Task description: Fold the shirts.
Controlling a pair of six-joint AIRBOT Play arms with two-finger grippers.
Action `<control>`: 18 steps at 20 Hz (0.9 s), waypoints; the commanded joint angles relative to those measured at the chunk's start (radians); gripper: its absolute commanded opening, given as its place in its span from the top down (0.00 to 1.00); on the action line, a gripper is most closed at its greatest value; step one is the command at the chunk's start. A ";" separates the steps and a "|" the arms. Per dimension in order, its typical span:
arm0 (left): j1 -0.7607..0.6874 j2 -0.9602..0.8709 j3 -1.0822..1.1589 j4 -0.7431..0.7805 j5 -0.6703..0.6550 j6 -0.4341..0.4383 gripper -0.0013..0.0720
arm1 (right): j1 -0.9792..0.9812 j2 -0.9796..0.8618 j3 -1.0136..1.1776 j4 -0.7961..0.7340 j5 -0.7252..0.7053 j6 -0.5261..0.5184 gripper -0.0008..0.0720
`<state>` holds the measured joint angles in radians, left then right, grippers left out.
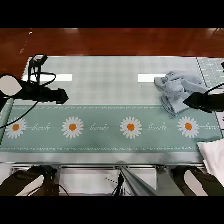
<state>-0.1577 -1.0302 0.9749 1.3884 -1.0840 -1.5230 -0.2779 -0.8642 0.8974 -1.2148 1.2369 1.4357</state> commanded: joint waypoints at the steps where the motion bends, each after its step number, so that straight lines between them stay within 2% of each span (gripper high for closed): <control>1: 0.000 0.000 0.000 0.000 0.000 0.000 0.13 | 0.000 0.001 0.000 0.000 0.021 0.000 0.33; 6: 0.000 0.000 0.000 0.000 0.000 0.000 0.13 | 0.000 0.001 0.000 -0.019 0.000 -0.004 0.33; 10: 0.000 0.000 0.000 0.000 0.000 0.000 0.13 | -0.001 0.001 0.000 -0.132 -0.080 -0.018 0.33; 13: 0.000 0.000 0.000 0.000 0.000 0.000 0.13 | -0.001 0.001 0.000 -0.235 -0.213 0.062 0.32; 15: 0.000 0.000 0.000 0.000 0.000 0.000 0.13 | -0.001 -0.002 0.002 -0.262 -0.317 0.119 0.23; 18: 0.000 0.000 0.000 0.000 0.000 0.000 0.13 | -0.008 -0.071 0.054 -0.257 -0.368 0.167 0.22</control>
<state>-0.1577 -1.0302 0.9749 1.3884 -1.0836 -1.5230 -0.2813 -0.8925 0.9184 -1.4410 0.9611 1.5387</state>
